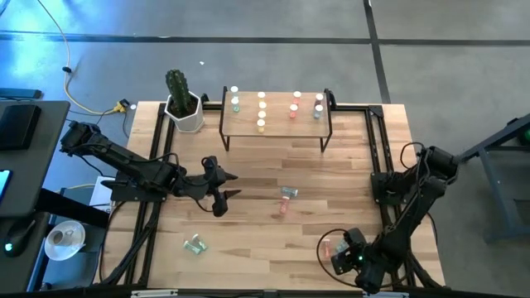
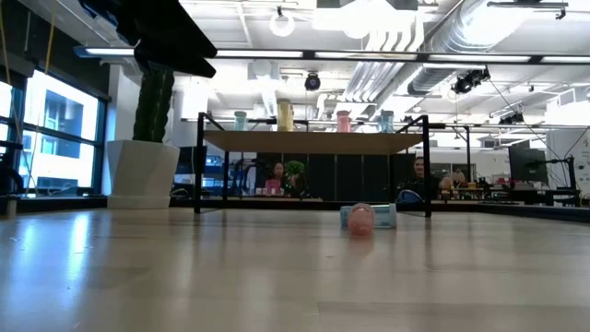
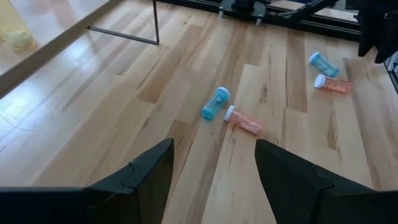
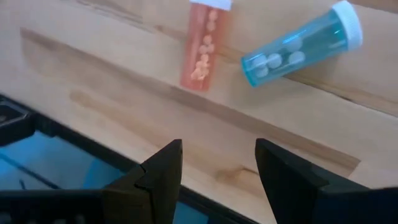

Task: Pick and place medicine bottles onto shelf by color
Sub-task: Put the right blue pill bottle on the shelf aligned with the other blue pill bottle

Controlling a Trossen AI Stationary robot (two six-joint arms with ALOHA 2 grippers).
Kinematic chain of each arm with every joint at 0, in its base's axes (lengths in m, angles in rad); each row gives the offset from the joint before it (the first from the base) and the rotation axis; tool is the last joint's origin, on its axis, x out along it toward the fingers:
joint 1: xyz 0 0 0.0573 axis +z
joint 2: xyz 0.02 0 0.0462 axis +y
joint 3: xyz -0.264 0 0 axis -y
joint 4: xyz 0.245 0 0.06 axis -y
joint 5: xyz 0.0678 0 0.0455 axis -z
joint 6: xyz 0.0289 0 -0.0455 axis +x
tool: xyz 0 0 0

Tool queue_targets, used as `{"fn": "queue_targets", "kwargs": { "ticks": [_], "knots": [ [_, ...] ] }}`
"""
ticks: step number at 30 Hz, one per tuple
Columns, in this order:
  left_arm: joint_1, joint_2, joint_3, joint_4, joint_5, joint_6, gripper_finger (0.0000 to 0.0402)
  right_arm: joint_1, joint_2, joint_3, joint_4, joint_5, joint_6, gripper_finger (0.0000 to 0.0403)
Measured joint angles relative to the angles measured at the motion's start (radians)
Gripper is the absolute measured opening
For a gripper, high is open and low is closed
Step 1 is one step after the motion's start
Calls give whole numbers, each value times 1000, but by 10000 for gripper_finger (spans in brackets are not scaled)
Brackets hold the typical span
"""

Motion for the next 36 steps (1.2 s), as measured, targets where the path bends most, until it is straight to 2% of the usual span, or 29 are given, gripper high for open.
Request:
{"fn": "queue_targets", "kwargs": {
  "ticks": [13,24,26,36],
  "knots": [
    [0,0,0,0,-3,1,216,-52,23,0,-87,-1,18,194],
    [0,0,0,0,-2,1,216,-68,23,0,-103,-61,-12,194],
    [0,0,0,0,-2,1,216,-68,23,0,-103,-62,-109,194],
    [0,0,0,0,-2,-24,216,-87,23,0,-117,-90,-835,194]
  ]
}}
